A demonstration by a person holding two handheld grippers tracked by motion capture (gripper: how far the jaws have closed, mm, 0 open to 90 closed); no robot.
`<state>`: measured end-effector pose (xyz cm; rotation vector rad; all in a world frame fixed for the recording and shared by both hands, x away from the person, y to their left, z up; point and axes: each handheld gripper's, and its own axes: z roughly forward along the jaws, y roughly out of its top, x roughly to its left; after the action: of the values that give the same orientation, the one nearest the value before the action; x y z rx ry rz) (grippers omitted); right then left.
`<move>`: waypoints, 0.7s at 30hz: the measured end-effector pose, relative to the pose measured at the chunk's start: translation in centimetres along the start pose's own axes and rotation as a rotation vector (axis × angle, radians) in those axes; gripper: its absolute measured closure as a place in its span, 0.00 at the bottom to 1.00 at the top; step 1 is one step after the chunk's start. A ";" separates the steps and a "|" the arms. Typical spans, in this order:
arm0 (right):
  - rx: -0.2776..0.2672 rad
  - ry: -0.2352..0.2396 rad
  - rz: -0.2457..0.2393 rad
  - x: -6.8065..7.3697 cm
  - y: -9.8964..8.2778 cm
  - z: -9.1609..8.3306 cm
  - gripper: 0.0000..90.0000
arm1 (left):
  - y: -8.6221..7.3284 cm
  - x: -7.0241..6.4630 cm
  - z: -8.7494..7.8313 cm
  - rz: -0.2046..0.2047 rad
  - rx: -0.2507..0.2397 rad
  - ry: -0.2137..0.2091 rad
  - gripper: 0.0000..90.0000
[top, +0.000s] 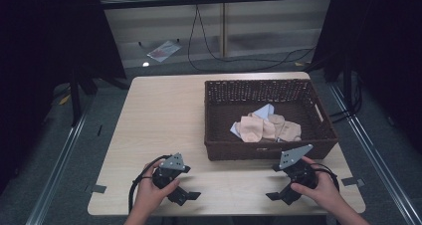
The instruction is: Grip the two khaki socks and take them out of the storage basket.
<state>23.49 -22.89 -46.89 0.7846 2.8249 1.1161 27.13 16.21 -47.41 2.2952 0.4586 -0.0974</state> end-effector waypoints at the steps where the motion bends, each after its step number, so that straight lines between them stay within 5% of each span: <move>1: 0.004 -0.003 0.006 0.0 0.0 0.1 0.03 | 0.0 0.1 0.0 0.005 0.005 0.000 0.03; 11: 0.087 0.000 0.018 -0.4 0.9 0.5 0.04 | 0.0 0.1 0.1 -0.003 -0.002 -0.006 0.03; 16: 0.170 0.003 0.022 -0.4 1.8 0.9 0.05 | 0.1 0.1 0.1 0.001 0.005 -0.008 0.03; 21: 0.235 -0.006 -0.014 -0.4 2.8 0.9 0.05 | 0.0 0.1 0.0 -0.004 -0.002 -0.007 0.04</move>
<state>25.25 -20.68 -45.82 0.7760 2.9871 0.7870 27.22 16.20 -47.43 2.2911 0.4594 -0.1067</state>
